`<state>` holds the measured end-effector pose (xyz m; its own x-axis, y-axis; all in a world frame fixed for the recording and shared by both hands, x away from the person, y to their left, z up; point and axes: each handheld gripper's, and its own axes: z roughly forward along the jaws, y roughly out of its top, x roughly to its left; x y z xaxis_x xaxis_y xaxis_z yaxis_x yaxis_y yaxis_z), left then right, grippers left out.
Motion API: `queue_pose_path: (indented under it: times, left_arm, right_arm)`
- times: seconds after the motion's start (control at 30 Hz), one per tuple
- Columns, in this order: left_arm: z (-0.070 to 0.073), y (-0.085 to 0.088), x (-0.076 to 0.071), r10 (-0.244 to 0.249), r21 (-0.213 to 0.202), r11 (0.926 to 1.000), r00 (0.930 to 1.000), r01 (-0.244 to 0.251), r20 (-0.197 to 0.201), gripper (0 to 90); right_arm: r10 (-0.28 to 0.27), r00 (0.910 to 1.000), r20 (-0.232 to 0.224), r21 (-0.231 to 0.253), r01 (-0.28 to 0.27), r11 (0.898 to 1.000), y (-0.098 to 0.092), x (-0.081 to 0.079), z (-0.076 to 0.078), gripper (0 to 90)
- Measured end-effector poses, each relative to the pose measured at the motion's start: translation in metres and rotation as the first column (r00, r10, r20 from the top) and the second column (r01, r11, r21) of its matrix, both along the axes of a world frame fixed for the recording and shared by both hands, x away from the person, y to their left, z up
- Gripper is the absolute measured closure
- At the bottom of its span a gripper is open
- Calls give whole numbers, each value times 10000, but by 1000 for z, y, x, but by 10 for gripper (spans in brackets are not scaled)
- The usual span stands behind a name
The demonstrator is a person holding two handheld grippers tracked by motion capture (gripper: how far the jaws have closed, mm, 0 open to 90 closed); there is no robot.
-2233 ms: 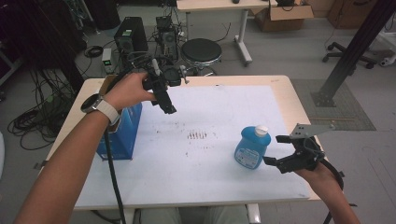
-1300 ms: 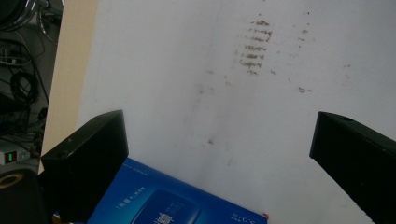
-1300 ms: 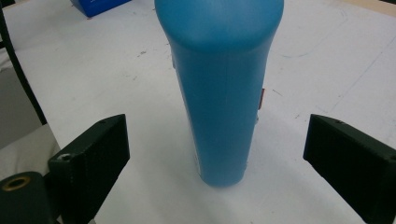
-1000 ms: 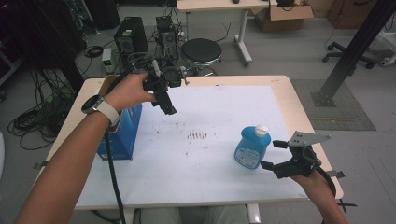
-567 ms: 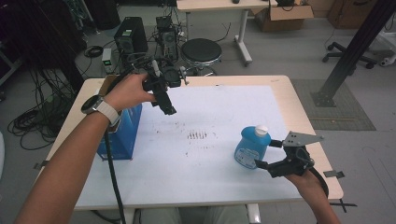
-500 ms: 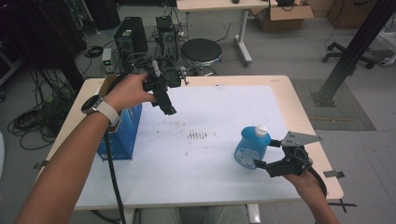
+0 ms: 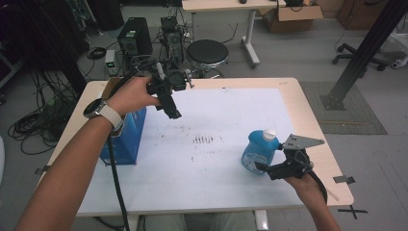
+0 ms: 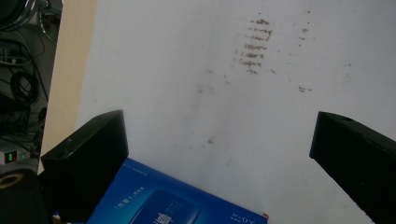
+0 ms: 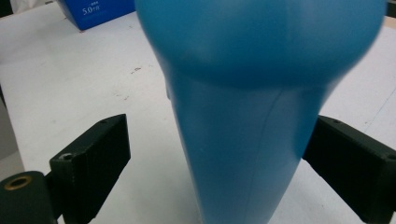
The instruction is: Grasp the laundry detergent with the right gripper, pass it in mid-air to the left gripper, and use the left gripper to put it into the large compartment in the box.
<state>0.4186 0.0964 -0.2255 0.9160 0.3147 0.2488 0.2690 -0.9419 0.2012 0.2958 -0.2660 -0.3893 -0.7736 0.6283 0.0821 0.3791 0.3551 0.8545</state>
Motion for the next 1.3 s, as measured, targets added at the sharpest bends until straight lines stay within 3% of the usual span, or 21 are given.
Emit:
queue_pose_path:
  times: [0.4, 1.3]
  left_arm:
    - [-1, 1, 0, 6, -25, 10000, 10000, -6, 2, 49]
    - [-2, 2, 0, 29, 21, 10000, 10000, -29, -34, 50]
  right_arm:
    - [-226, 9997, -12, 402, 227, 9989, 5, 6, -6, 147]
    - [-423, 9989, 217, 441, 413, 9982, 5, 6, -6, 310]
